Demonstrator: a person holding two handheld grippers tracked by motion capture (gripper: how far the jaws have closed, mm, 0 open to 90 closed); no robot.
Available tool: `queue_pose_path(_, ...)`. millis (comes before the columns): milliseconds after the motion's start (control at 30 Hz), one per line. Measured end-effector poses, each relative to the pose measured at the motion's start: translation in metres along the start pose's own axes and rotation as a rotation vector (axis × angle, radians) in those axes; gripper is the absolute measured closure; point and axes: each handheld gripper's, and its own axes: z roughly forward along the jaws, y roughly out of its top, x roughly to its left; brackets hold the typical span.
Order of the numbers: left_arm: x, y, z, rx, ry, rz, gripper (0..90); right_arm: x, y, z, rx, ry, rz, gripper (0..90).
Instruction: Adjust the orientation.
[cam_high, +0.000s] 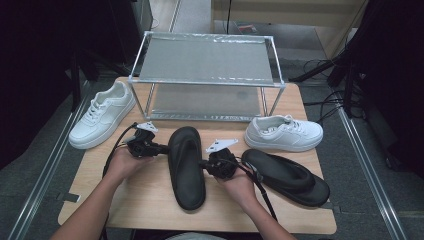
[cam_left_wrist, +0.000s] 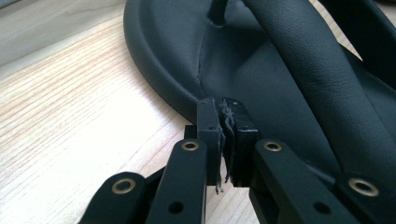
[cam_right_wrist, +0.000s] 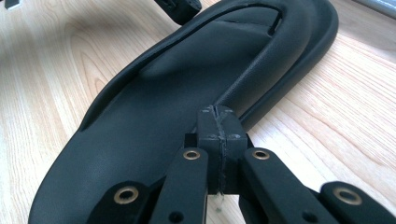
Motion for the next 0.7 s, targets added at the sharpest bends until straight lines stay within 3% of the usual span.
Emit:
queue_pose_path(267,0.008,-0.001,-0.008,-0.006,0.001,-0.005,81.6,-0.003,-0.001,0.004,-0.016,0.034,-0.011,88.3)
queue_pose_path(367,0.007,0.0,-0.014,-0.025,-0.004,0.0,79.6,-0.01,-0.002,-0.001,-0.02,0.037,0.013,85.6)
queue_pose_path(533,0.005,0.002,-0.024,-0.061,-0.022,-0.003,70.2,-0.018,-0.003,-0.014,-0.06,0.019,0.02,71.3)
queue_pose_path(700,0.001,0.005,-0.032,-0.08,-0.059,-0.01,58.4,-0.025,-0.006,-0.02,-0.058,0.05,0.006,56.9)
